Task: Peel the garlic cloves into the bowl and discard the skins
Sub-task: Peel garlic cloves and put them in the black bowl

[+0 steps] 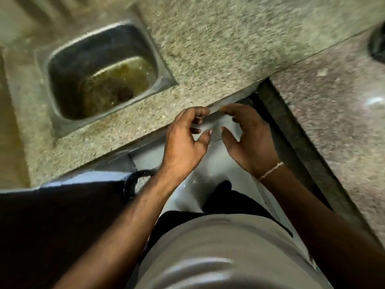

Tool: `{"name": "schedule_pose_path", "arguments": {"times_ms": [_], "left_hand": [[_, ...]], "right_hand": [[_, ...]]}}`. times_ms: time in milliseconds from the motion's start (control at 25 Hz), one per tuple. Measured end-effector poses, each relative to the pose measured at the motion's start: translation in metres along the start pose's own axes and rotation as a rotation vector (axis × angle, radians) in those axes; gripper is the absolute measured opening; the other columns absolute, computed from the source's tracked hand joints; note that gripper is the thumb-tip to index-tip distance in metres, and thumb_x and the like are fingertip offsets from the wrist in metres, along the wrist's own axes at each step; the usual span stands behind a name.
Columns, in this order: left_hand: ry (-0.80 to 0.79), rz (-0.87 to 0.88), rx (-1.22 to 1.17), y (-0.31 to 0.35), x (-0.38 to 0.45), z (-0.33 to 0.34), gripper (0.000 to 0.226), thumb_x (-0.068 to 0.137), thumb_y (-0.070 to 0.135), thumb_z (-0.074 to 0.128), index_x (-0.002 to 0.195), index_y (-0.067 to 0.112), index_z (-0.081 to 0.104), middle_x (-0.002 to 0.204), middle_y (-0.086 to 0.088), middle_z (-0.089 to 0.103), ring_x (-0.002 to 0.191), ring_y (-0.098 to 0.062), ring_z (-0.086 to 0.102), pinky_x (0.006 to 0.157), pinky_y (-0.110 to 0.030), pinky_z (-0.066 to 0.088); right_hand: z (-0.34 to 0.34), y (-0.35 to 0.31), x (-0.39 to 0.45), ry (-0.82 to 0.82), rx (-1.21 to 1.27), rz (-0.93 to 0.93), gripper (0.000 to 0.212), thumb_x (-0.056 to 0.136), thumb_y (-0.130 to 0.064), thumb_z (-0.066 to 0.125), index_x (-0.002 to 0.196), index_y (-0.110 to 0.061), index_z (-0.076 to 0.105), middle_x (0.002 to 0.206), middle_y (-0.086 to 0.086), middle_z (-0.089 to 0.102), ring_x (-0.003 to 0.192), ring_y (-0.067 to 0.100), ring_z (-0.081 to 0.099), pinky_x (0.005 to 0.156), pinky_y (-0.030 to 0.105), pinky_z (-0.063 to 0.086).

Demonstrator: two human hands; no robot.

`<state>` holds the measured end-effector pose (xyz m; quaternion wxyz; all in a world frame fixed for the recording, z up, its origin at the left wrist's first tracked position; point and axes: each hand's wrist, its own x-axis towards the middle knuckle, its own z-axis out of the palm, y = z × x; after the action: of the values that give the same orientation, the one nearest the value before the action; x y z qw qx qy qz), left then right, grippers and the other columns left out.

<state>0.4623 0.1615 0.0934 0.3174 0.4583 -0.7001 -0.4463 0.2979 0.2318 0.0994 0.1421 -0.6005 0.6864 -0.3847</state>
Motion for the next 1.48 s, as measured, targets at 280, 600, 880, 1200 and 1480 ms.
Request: {"name": "schedule_pose_path", "arguments": {"times_ms": [280,600,880,1200,1480], "left_hand": [[-0.323,0.165,-0.022,0.062,0.068,0.130,0.037,0.082,0.015,0.074,0.113,0.032,0.064,0.108,0.009,0.069,0.097,-0.014,0.067,0.084,-0.036,0.061],[-0.631,0.315,0.063,0.095,0.152,0.229,0.038,0.085,0.022,0.077,0.121,0.027,0.066,0.101,0.015,0.066,0.093,-0.011,0.065,0.086,-0.036,0.059],[-0.777,0.474,0.248,0.107,0.252,0.319,0.029,0.087,0.018,0.082,0.114,0.019,0.069,0.107,0.006,0.069,0.098,-0.011,0.063,0.088,-0.028,0.053],[-0.970,0.762,0.590,0.100,0.311,0.407,0.031,0.096,0.017,0.066,0.125,0.025,0.072,0.118,-0.001,0.071,0.115,-0.025,0.055,0.094,-0.037,0.045],[-1.057,0.822,0.699,0.088,0.320,0.432,0.024,0.099,0.021,0.065,0.117,0.032,0.075,0.111,0.001,0.070,0.106,-0.025,0.057,0.086,-0.039,0.050]], "right_hand": [[-0.117,0.091,-0.012,0.273,-0.192,0.202,0.041,0.086,-0.006,0.070,0.127,-0.008,0.066,0.128,0.010,0.065,0.117,0.032,0.062,0.098,0.048,0.052],[-0.163,0.154,-0.002,0.458,-0.219,0.443,0.038,0.089,-0.011,0.071,0.126,-0.012,0.065,0.127,0.004,0.065,0.114,0.024,0.062,0.093,0.046,0.054],[-0.181,0.216,0.055,0.520,-0.261,0.691,0.037,0.090,-0.017,0.069,0.127,-0.014,0.065,0.129,0.004,0.065,0.114,0.024,0.063,0.093,0.047,0.055],[-0.181,0.257,0.084,0.551,-0.237,0.928,0.036,0.090,-0.015,0.068,0.126,-0.013,0.066,0.124,0.005,0.066,0.111,0.023,0.063,0.093,0.047,0.055],[-0.186,0.287,0.079,0.452,-0.230,0.970,0.036,0.093,-0.018,0.066,0.129,-0.015,0.064,0.130,0.004,0.065,0.114,0.022,0.061,0.092,0.041,0.053]]}}
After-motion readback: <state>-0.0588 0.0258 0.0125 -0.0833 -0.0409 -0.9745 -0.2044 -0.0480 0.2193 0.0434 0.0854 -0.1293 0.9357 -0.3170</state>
